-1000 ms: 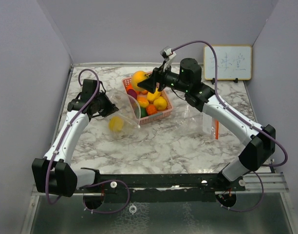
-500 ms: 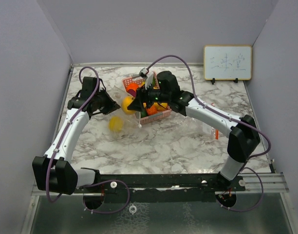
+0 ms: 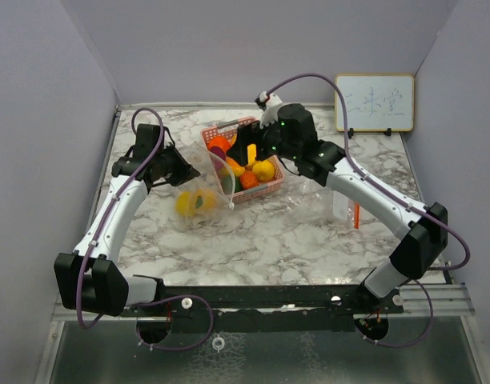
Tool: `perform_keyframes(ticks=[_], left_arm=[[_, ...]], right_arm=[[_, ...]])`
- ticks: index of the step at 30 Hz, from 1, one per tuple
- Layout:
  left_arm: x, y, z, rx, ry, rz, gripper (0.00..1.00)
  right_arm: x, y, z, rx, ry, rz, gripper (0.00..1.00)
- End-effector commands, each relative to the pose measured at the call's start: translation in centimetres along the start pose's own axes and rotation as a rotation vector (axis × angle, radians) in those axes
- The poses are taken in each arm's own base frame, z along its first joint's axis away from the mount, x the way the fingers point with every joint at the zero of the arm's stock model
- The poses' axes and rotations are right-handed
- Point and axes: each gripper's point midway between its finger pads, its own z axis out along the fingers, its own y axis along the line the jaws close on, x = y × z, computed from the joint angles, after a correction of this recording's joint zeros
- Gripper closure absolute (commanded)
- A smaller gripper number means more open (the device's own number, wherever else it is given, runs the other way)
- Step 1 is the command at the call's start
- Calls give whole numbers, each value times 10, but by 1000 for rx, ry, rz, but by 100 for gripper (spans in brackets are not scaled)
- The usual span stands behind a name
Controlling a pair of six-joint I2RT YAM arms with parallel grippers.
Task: Place the food in the zip-top bag and seal the zipper
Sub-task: Place the fake fruit in the zipper food storage bag, then pick up the fake vegetable from the bin.
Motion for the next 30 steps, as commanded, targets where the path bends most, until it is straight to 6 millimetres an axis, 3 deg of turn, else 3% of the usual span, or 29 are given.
perform_keyframes(ticks=[1,5,11,16,21,30], left_arm=[[-31,-21,-25,19,-126,39,100],[-39,-8,-34,-64,-174,69,100],[-33,6,-39,-108,-181,62,100],[-38,2,-47,-100,-208,74,100],[-32,0,-40,-76,-180,61,100],[-28,-5,-34,-36,-154,55,100]], right_arm=[[18,-68,-16,240,63,83,3],[56,-81,-4,252,174,56,7],[100,-79,19,181,299,83,17],[133,-76,37,157,378,106,22],[158,-72,50,146,440,114,25],[186,-104,69,284,484,100,31]])
